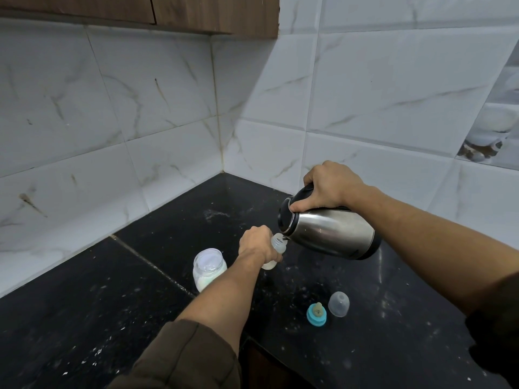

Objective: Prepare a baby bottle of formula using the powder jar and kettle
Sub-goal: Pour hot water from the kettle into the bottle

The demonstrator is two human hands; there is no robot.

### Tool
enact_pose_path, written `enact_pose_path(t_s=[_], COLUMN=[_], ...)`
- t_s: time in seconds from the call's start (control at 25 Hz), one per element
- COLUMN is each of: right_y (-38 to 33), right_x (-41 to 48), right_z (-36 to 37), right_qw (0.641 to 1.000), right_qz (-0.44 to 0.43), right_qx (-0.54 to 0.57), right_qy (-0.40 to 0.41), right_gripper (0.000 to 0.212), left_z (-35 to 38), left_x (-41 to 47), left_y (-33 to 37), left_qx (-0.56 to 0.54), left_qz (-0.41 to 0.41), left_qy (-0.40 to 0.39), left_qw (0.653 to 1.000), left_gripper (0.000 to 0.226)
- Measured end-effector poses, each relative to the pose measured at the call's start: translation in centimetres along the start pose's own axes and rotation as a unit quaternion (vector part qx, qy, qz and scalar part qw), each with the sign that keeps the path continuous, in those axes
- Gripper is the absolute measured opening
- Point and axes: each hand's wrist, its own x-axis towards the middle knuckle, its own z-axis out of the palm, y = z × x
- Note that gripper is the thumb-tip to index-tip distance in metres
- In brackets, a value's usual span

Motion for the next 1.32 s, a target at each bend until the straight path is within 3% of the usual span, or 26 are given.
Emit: enact_pose_path(t_s=[1.32], right_y=[0.43], right_x=[-0.60], right_z=[-0.30], right_qw=[1.000], right_qz=[-0.005], right_qx=[-0.017], right_qy=[0.008], right_gripper=[0.069], left_z=[0.08], left_x=[-0.17], left_y=[0.60], left_qx=[-0.016], left_qz=[0.014], left_qy=[-0.002], left_qw=[1.000], left_gripper=[0.049])
